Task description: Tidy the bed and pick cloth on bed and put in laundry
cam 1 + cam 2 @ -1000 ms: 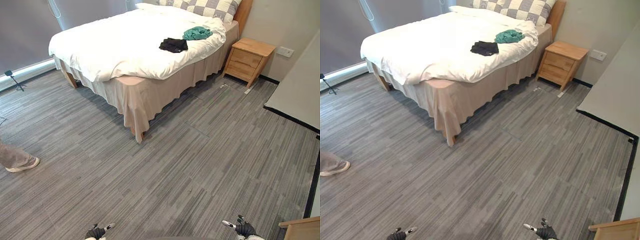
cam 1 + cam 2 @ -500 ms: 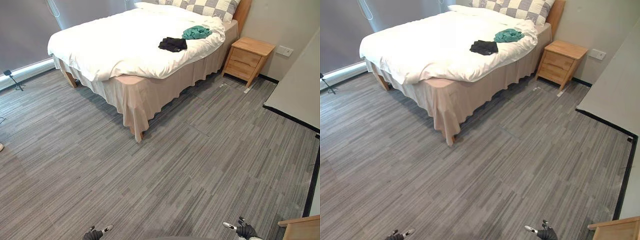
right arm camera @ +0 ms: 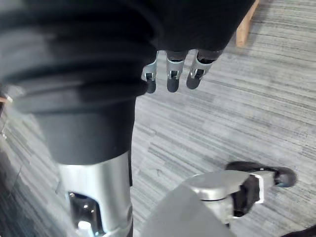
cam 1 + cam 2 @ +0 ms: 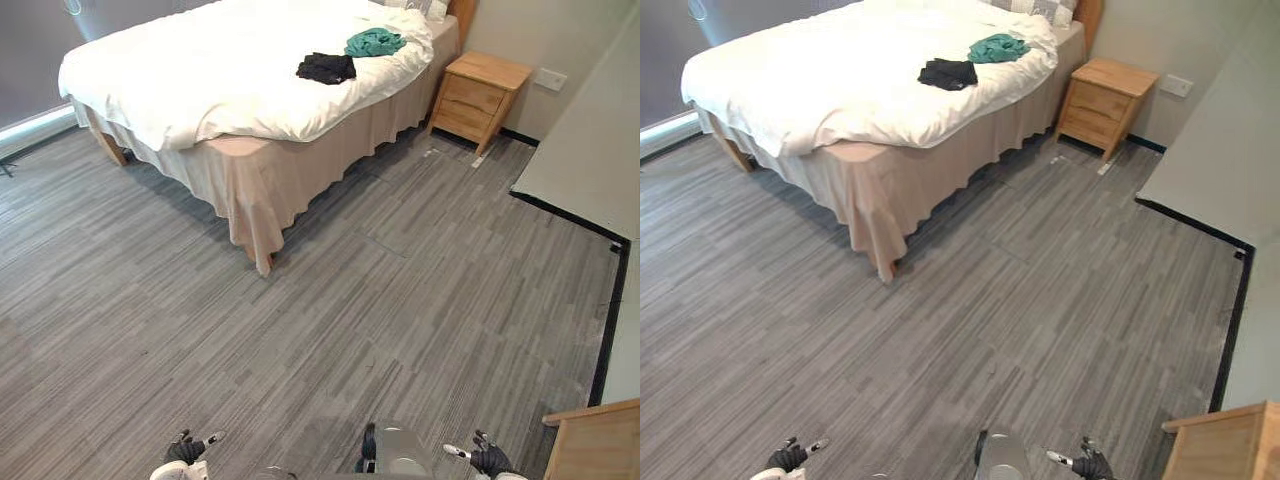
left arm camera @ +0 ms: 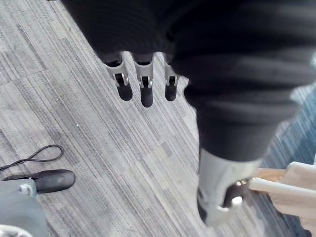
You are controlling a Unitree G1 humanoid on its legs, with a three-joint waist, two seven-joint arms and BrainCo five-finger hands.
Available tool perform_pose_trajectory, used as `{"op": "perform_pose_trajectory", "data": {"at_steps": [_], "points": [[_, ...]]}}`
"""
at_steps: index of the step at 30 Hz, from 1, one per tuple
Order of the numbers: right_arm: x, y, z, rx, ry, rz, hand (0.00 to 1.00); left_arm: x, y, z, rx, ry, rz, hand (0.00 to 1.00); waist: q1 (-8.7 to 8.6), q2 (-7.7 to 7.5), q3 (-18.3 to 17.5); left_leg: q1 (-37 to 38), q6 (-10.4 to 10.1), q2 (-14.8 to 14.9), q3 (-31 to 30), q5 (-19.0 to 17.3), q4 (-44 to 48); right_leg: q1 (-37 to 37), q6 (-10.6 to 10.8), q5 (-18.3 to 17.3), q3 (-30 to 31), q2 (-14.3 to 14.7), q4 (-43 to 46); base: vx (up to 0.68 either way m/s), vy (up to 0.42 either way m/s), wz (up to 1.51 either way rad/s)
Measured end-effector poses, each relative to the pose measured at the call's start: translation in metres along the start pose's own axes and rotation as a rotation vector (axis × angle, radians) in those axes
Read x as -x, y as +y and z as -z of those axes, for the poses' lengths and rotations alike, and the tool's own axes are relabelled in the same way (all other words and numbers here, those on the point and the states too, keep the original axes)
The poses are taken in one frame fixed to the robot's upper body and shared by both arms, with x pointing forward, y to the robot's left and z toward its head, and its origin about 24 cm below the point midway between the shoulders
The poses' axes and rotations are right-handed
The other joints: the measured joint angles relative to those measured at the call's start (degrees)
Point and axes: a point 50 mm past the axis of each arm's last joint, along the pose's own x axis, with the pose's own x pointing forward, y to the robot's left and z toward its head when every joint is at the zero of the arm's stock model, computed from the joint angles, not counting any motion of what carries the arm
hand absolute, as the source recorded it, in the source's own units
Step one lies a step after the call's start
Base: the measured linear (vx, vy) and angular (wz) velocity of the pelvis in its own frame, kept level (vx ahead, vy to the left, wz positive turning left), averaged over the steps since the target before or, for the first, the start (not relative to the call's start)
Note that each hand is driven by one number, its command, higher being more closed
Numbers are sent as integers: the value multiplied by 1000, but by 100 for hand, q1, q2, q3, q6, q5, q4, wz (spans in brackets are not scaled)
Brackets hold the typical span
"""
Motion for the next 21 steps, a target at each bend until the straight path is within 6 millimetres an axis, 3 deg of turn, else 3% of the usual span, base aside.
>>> {"op": "perform_pose_trajectory", "data": {"at_steps": [1,2,3,4,5,6,8,10,11,12,13,14,16,17,19,21], "points": [[0,2,2,-4,4,-7,0,-2,3,-8,-2,-19,-2,0,3,-205,100,125,-187,-65,-35,-109,5,-15,113,291,210,-183,-690,400,-339,20],[0,1,1,-4,5,-5,0,-2,4,-8,5,-19,-5,0,6,-224,166,249,-307,-29,-47,-189,20,-35,118,635,197,-240,-605,348,-295,6],[1,-3,0,-7,0,8,0,-1,1,-4,21,-11,-1,0,-19,-130,237,445,-335,154,-53,-322,10,-32,20,914,151,-87,-235,470,-323,13],[1,-6,-3,-17,-21,18,0,-1,-4,-5,26,-20,18,0,-81,79,250,537,-47,358,-65,-390,30,-287,-133,631,136,96,536,565,-388,12],[0,-5,-6,-32,-30,19,0,-2,-5,-10,35,-50,24,0,-45,144,261,542,-99,478,-94,-216,253,-452,-450,363,124,180,1052,538,-393,8],[-1,-4,-7,-40,-35,19,0,-2,-5,-10,41,-56,23,0,-31,167,265,519,-156,543,-101,-107,430,-452,-609,253,81,209,1185,422,-351,-15],[0,-7,-8,-37,-40,23,0,2,-8,3,58,-26,26,0,-11,427,46,217,55,848,-315,433,1336,-182,-755,-77,-107,420,1185,471,-332,-2],[1,-7,-7,-24,-38,10,0,3,-11,9,63,-14,31,0,-10,506,-14,-468,104,1157,-353,1415,2772,304,-864,-233,-153,571,799,430,-230,13],[1,-9,-7,20,-36,4,0,5,-13,14,68,-1,36,0,21,553,-19,-1070,62,1318,-630,1561,3887,688,-893,-245,-173,710,405,458,-165,18],[1,-10,-9,42,-37,1,0,6,-16,18,74,7,43,0,69,589,9,-1680,17,1262,-774,1128,4872,1104,-970,-278,-169,792,74,460,-140,23],[1,-9,-10,56,-37,-3,0,7,-17,21,76,10,45,0,87,573,18,-1918,-12,1165,-789,923,5130,1306,-1008,-292,-178,799,-68,441,-113,29],[1,-11,-11,92,-35,-9,0,9,-19,25,82,14,51,0,145,519,53,-2304,-15,911,-699,617,5174,1730,-1055,-316,-185,795,-330,391,-92,17],[1,-15,-15,107,-56,-9,0,13,-21,34,94,21,59,0,321,491,66,-2613,146,684,-109,470,4474,2232,-1078,-358,-227,795,-640,321,-63,-7],[0,-15,-21,111,-79,-10,0,16,-20,40,105,34,60,0,390,482,61,-2704,179,600,245,494,3905,2406,-1060,-383,-260,797,-741,370,-26,-18],[-1,-13,-36,121,-149,-14,0,20,-16,49,130,58,50,0,486,456,51,-2888,435,384,1221,789,2106,2686,-965,-522,-351,793,-830,444,6,-6],[-3,-11,-44,121,-173,-17,0,22,-14,54,131,72,44,0,489,407,-20,-2878,585,269,1839,947,1279,2835,-841,-764,-432,770,-836,482,99,25]]}}
